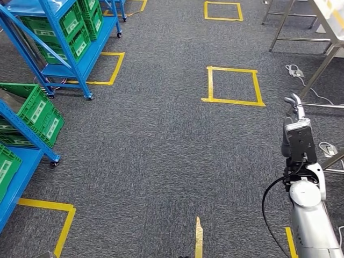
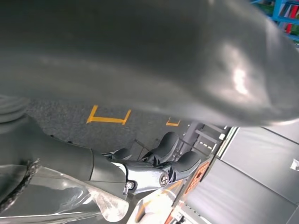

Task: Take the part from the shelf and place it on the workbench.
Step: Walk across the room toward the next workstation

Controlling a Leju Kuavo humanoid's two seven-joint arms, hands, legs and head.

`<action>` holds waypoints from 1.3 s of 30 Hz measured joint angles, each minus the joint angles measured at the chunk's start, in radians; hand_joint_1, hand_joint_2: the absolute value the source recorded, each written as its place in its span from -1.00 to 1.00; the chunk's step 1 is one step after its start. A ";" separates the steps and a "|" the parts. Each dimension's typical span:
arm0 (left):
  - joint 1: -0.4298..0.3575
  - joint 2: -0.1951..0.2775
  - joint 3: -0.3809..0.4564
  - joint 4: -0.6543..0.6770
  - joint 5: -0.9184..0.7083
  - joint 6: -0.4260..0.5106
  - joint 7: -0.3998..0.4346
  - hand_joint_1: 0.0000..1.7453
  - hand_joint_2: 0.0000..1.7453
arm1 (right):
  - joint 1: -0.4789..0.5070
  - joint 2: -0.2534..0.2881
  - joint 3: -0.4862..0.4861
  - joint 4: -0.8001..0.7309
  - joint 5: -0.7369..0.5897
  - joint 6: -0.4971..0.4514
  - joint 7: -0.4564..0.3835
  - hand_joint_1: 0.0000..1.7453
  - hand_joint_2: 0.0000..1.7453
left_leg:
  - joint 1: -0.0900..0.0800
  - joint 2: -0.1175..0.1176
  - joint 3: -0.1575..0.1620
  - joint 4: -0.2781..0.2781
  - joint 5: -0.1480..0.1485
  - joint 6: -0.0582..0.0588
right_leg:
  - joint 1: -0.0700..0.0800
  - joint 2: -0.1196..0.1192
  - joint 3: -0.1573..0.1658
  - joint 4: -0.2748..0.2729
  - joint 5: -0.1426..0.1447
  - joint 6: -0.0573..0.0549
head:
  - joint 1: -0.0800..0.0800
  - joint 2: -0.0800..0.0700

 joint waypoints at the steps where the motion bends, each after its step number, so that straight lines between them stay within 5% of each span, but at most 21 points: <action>1: 0.000 0.000 0.000 0.000 0.000 0.000 0.000 -1.00 -1.00 | -0.001 0.000 0.000 0.000 0.000 0.000 0.000 -1.00 -1.00 | -0.002 -0.001 0.000 0.003 -0.003 -0.004 | 0.000 0.000 0.036 -0.067 0.024 -0.001 | 0.000 0.000; 3: 0.000 0.000 0.000 0.000 0.000 0.000 0.000 -1.00 -1.00 | -0.002 0.000 -0.001 -0.001 0.000 0.000 0.000 -1.00 -1.00 | -0.005 -0.002 -0.003 0.009 -0.006 -0.012 | 0.001 0.001 0.081 -0.150 0.045 -0.007 | -0.001 0.000; 7: 0.000 0.001 0.000 0.000 0.000 0.000 0.000 -1.00 -1.00 | -0.001 0.000 -0.001 -0.001 0.000 0.000 0.000 -1.00 -1.00 | -0.005 -0.002 -0.009 0.026 -0.021 -0.026 | 0.001 0.002 0.088 -0.161 0.043 -0.027 | -0.002 0.000; 9: -0.001 0.001 0.000 0.000 0.000 0.000 0.000 -1.00 -1.00 | -0.002 0.000 -0.001 -0.002 0.000 0.000 0.000 -1.00 -1.00 | -0.002 -0.001 -0.041 0.103 -0.069 -0.036 | -0.001 0.000 0.091 -0.163 0.043 -0.037 | -0.005 0.000; 11: 0.000 0.000 0.000 0.000 0.000 -0.001 0.000 -1.00 -1.00 | -0.002 0.000 -0.001 -0.001 0.000 0.000 0.000 -1.00 -1.00 | 0.001 -0.001 -0.102 0.236 -0.128 -0.043 | 0.000 -0.001 0.091 -0.163 0.039 -0.044 | -0.007 0.000; 13: 0.002 -0.001 0.000 0.000 -0.002 -0.005 -0.001 -1.00 -1.00 | -0.002 0.000 -0.001 -0.001 0.000 0.002 0.000 -1.00 -1.00 | 0.004 0.000 -0.133 0.297 -0.131 -0.045 | 0.001 -0.001 0.093 -0.163 0.037 -0.046 | -0.007 0.000; 17: 0.003 -0.001 0.000 0.000 -0.006 -0.012 -0.003 -1.00 -1.00 | -0.002 0.000 -0.001 -0.002 0.001 0.006 0.001 -1.00 -1.00 | 0.003 0.000 -0.037 0.084 -0.012 -0.034 | 0.003 0.001 0.105 -0.162 0.029 -0.039 | -0.007 0.000; 19: 0.002 -0.002 0.000 0.000 -0.007 -0.013 -0.004 -1.00 -1.00 | -0.002 0.000 -0.001 -0.002 0.002 0.006 0.002 -1.00 -1.00 | -0.001 0.001 -0.011 0.025 -0.008 -0.028 | 0.005 0.001 0.103 -0.162 0.027 -0.029 | -0.006 0.000; 22: 0.003 -0.004 0.000 0.000 -0.008 -0.013 -0.007 -1.00 -1.00 | -0.002 0.000 0.000 -0.002 0.002 0.007 0.004 -1.00 -1.00 | 0.000 0.000 -0.004 0.008 -0.010 -0.016 | 0.002 0.000 0.096 -0.157 0.019 -0.012 | -0.005 0.000; 24: 0.002 -0.005 0.000 0.000 -0.008 -0.013 -0.008 -1.00 -1.00 | -0.004 -0.001 -0.001 -0.004 0.002 0.007 0.004 -1.00 -1.00 | 0.003 0.001 0.006 -0.001 -0.009 -0.004 | 0.001 0.001 0.061 -0.091 -0.012 -0.005 | -0.002 0.000; 26: 0.001 -0.004 0.000 0.000 -0.008 -0.013 -0.009 -1.00 -1.00 | -0.003 -0.001 -0.002 -0.004 0.002 0.007 0.005 -1.00 -1.00 | 0.002 0.001 0.012 -0.002 -0.015 0.003 | 0.001 0.001 -0.013 0.041 -0.058 -0.001 | 0.000 0.000; 28: 0.002 -0.005 0.000 0.000 -0.008 -0.014 -0.009 -1.00 -1.00 | 0.001 -0.001 -0.003 -0.004 0.002 0.007 0.005 -1.00 -1.00 | 0.001 0.001 0.019 -0.001 -0.022 0.006 | 0.001 0.001 -0.070 0.117 -0.062 0.002 | 0.001 0.000; 30: 0.003 -0.006 0.000 0.000 -0.008 -0.014 -0.009 -1.00 -1.00 | 0.001 -0.001 -0.003 -0.004 0.002 0.007 0.005 -1.00 -1.00 | 0.001 0.000 0.033 -0.001 -0.034 0.004 | 0.001 0.000 -0.052 0.044 0.009 0.002 | 0.001 0.000; 32: 0.003 -0.007 0.000 0.000 -0.008 -0.014 -0.009 -1.00 -1.00 | 0.000 -0.001 -0.004 -0.004 0.002 0.007 0.005 -1.00 -1.00 | 0.000 -0.001 0.048 0.001 -0.049 -0.004 | 0.002 0.000 0.009 -0.085 0.073 -0.001 | 0.001 0.000; 34: 0.002 -0.007 0.000 0.000 -0.008 -0.014 -0.009 -1.00 -1.00 | 0.000 -0.001 -0.005 -0.005 0.002 0.007 0.006 -1.00 -1.00 | -0.004 -0.002 0.052 0.003 -0.057 -0.014 | 0.004 0.001 0.044 -0.144 0.076 -0.010 | 0.001 0.000; 37: 0.002 -0.006 0.000 0.000 -0.008 -0.014 -0.009 -1.00 -1.00 | 0.002 -0.001 -0.006 -0.006 0.002 0.009 0.006 -1.00 -1.00 | -0.005 -0.001 0.055 0.008 -0.069 -0.026 | 0.003 0.004 0.056 -0.155 0.063 -0.028 | -0.001 0.000; 39: 0.001 -0.006 0.000 0.000 -0.008 -0.014 -0.010 -1.00 -1.00 | 0.001 -0.002 -0.006 -0.008 0.003 0.011 0.005 -1.00 -1.00 | -0.003 0.000 0.030 0.068 -0.100 -0.037 | 0.000 0.002 0.070 -0.158 0.054 -0.041 | -0.004 0.000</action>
